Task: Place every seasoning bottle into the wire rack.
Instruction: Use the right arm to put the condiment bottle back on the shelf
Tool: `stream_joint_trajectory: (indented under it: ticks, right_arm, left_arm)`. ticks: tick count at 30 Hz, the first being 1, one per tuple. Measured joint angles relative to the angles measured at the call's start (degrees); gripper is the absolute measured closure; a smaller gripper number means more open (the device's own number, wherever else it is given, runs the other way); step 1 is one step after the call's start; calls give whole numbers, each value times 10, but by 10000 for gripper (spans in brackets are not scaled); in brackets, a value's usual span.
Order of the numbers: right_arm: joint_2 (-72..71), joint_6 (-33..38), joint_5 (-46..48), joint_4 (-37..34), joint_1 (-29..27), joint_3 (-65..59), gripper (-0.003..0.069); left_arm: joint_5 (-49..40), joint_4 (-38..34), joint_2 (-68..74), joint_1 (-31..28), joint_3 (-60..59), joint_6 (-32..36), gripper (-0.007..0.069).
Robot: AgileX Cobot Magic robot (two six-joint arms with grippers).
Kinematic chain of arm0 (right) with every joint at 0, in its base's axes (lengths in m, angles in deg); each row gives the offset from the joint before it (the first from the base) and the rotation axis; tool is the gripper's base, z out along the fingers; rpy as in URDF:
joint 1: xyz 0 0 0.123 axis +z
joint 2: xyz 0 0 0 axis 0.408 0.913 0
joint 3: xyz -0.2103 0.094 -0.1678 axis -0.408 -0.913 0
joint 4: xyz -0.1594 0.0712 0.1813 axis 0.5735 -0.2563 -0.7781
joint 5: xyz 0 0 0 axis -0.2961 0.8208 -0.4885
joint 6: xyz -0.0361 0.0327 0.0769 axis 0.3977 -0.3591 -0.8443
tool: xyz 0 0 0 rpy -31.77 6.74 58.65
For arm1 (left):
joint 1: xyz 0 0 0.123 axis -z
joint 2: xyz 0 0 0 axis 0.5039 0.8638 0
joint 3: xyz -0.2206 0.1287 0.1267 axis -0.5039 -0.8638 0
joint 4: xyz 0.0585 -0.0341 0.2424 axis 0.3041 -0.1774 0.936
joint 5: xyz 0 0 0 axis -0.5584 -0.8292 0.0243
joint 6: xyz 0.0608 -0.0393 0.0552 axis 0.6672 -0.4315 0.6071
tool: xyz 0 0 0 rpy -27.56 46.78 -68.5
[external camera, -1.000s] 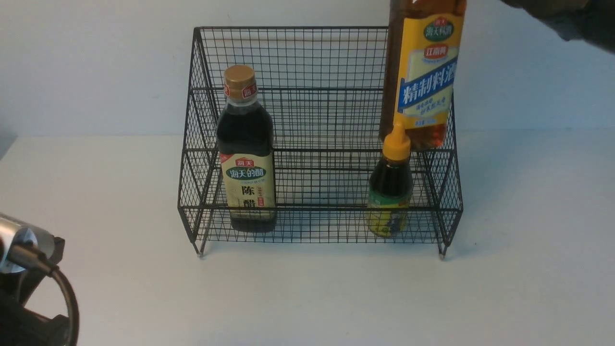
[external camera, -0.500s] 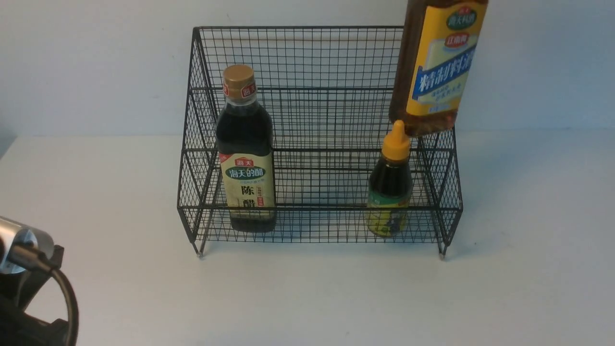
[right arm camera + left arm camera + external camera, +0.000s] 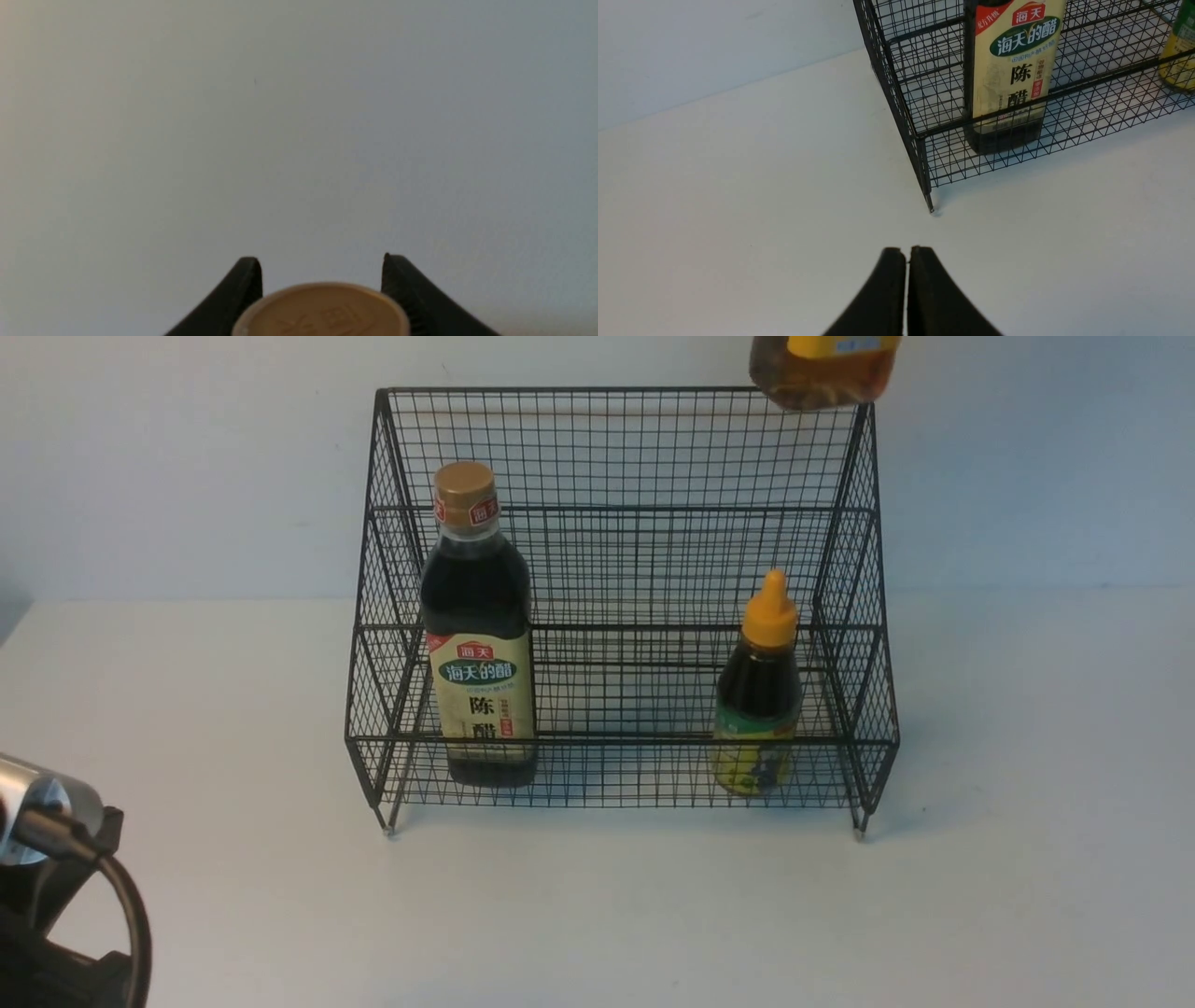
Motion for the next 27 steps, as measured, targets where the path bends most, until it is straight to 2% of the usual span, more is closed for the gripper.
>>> stream_joint_trajectory:
  ticks: [7, 16, 21, 27]
  right_arm:
    - [93, -1, 5, -17, 0, 18, 349]
    - [103, 4, 1, -17, 1, 32, 349]
    - [100, 30, 71, -14, 1, 39, 349]
    - [99, 47, 228, 15, 0, 40, 349]
  left_arm:
    - [0, 2, 0, 0, 0, 0, 629]
    - [0, 2, 0, 0, 0, 0, 629]
    - [0, 2, 0, 0, 0, 0, 629]
    - [0, 2, 0, 0, 0, 0, 629]
